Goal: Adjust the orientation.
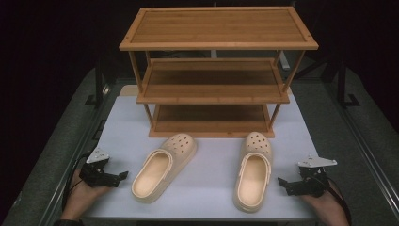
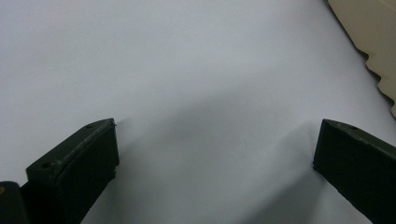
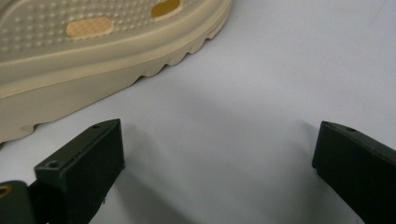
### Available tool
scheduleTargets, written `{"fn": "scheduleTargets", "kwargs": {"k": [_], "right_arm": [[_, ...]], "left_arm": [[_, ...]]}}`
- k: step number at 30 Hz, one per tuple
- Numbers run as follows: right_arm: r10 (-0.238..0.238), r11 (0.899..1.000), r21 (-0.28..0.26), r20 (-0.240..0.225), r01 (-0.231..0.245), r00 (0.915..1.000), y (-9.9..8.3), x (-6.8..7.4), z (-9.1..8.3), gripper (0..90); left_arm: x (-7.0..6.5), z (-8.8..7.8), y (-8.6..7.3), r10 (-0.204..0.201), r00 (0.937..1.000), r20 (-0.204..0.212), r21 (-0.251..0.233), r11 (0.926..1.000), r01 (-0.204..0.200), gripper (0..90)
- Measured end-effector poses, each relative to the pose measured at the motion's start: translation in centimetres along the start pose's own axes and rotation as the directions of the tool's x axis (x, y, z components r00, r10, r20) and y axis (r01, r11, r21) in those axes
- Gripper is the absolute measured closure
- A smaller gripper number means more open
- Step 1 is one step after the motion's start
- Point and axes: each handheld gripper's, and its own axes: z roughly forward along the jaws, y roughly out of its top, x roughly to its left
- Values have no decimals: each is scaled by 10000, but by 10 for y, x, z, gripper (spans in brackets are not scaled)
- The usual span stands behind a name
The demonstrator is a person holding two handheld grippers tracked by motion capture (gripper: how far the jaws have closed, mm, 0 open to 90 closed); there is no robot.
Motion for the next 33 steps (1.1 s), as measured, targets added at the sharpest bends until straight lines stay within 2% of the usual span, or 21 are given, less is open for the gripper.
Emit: {"fn": "scheduleTargets", "kwargs": {"k": [10,13,15,18,19,23,25,28,30,33], "right_arm": [[14,10000,20,-13,-14,10000,0,0,0,18],[-42,9998,205,-114,44,9999,3,-1,-1,45],[-53,9997,228,-211,58,9998,3,-3,-5,101],[99,10000,2,-795,-99,9968,2,-3,-12,234],[53,10000,-40,-843,-56,9964,2,-3,-14,273],[-7,9987,-509,-1317,-60,9913,3,1,-21,518],[-108,9969,-790,-1610,-20,9869,5,2,-25,666],[-404,9948,-1002,-2447,161,9687,7,7,-28,845],[-565,9935,-1112,-2928,246,9545,8,11,-29,896],[-807,9936,-1022,-3522,474,9324,10,20,-27,898]], "left_arm": [[1,0,0,-3,10000,25,9,10000,3,0],[1,0,0,-17,10000,33,4,10000,17,0],[1,0,0,-11,10000,31,2,10000,11,0],[1,0,0,-13,10000,32,3,10000,13,0],[1,0,0,-12,10000,32,3,10000,12,0],[1,0,0,-23,10000,37,4,10000,23,0],[1,0,0,2,10000,41,29,10000,-2,0],[1,0,0,-8,10000,42,20,10000,8,0],[1,0,0,-10,10000,46,25,10000,10,0],[1,0,0,-10,10000,45,23,10000,10,0]]}}
